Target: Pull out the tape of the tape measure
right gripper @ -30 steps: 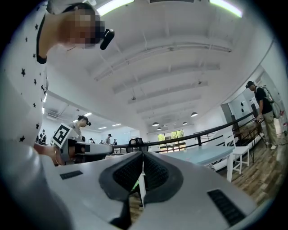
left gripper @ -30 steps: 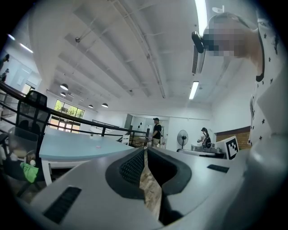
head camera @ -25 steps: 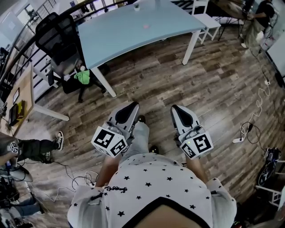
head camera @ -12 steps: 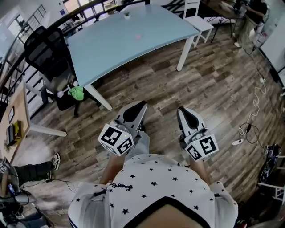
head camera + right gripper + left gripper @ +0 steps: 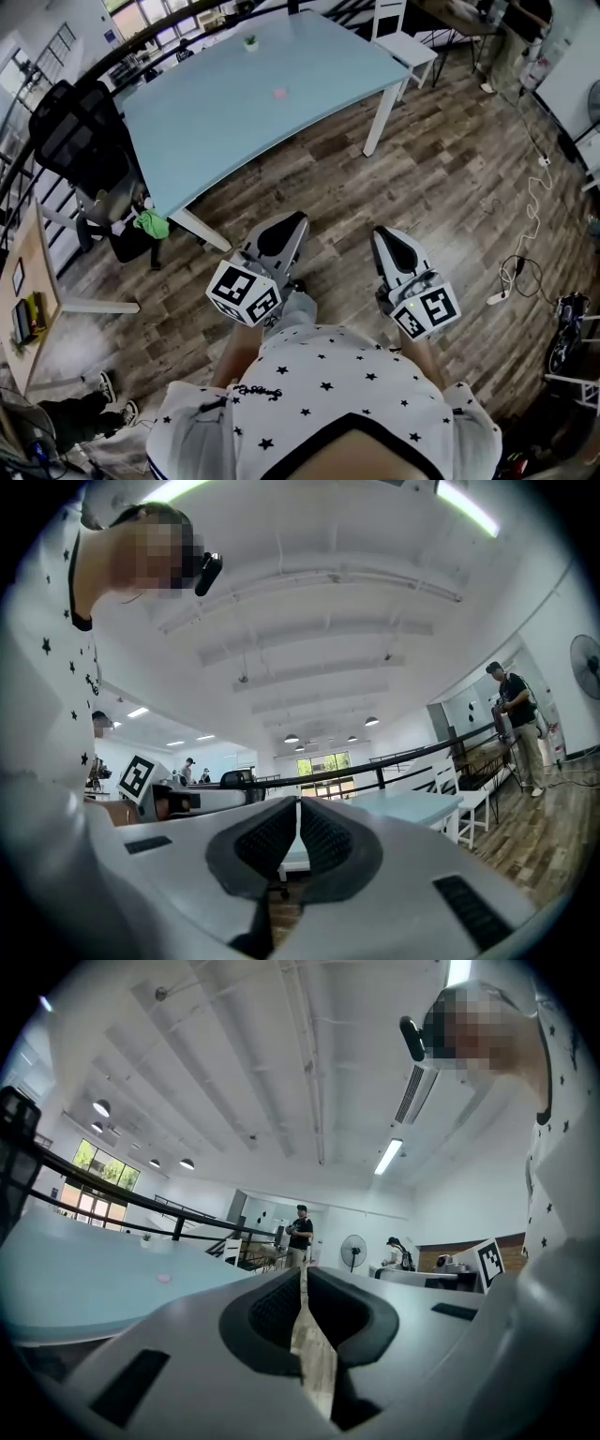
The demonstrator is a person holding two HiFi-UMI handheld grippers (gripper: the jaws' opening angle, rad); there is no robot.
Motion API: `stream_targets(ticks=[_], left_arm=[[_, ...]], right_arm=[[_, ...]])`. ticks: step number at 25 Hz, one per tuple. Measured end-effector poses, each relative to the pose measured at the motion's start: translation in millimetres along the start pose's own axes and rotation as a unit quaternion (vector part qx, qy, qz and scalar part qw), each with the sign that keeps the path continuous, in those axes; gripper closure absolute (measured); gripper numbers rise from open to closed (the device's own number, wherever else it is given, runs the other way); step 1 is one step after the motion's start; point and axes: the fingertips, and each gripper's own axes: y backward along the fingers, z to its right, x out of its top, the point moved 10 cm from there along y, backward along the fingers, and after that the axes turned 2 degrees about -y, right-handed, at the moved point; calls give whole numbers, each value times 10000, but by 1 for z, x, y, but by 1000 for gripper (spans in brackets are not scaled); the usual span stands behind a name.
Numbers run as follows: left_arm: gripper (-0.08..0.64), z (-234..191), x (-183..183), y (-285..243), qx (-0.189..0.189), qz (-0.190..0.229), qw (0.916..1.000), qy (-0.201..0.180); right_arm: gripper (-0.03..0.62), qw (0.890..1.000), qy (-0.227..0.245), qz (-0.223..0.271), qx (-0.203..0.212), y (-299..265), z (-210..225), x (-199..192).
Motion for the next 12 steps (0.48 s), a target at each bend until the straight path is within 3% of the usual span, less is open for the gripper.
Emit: stream_targets(ticks=[12], left_arm=[[515, -96, 25, -26, 8, -80, 10000, 18]], right_arm=[[577, 9999, 29, -122, 35, -102, 17, 10]])
